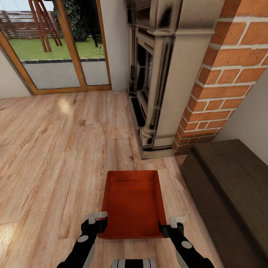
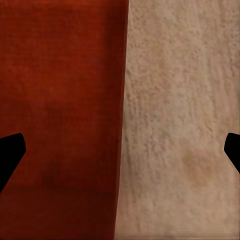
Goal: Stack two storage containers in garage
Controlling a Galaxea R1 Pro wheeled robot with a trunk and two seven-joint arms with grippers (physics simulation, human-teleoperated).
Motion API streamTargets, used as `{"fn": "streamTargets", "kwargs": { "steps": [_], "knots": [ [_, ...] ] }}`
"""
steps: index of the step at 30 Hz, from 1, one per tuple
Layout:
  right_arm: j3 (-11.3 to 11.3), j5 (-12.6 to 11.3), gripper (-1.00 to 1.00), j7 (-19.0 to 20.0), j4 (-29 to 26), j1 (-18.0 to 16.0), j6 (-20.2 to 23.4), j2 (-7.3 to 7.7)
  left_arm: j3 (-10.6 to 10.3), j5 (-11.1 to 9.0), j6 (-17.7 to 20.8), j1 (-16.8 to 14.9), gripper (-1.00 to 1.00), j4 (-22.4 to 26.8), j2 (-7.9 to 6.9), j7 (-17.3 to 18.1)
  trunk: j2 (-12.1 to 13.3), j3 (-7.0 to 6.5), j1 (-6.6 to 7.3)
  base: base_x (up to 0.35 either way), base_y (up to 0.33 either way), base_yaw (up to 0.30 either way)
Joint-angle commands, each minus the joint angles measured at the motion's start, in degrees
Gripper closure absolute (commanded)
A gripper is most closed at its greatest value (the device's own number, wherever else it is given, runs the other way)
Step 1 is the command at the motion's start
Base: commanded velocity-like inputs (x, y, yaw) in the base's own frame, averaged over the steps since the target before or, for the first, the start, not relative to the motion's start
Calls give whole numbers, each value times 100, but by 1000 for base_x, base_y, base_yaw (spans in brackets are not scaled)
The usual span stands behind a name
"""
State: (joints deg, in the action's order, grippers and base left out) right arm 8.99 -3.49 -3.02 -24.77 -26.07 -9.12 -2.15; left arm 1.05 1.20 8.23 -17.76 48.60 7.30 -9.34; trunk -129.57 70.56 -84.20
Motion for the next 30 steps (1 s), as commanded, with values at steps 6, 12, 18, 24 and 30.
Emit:
{"fn": "streamTargets", "kwargs": {
  "steps": [6,12,18,24,30],
  "knots": [
    [42,-37,-100,-32,23,-4,-22,4,6,17,37,1,-100,10,29,-11,-122,58,-65,0,0,0],
    [42,-37,-100,-32,25,-4,-27,4,3,12,38,0,-100,9,24,-6,-122,58,-65,0,0,0],
    [42,-37,-100,-32,25,-4,-21,4,1,12,38,-1,-100,9,24,-6,-122,58,-65,0,0,0],
    [34,-49,-100,-44,25,-4,-4,1,1,12,37,1,-100,9,3,-6,-122,58,-65,0,0,0],
    [30,-56,-100,-35,25,-4,410,-4,2,12,37,-1,-100,9,0,-6,-122,58,-65,0,0,0]
  ]
}}
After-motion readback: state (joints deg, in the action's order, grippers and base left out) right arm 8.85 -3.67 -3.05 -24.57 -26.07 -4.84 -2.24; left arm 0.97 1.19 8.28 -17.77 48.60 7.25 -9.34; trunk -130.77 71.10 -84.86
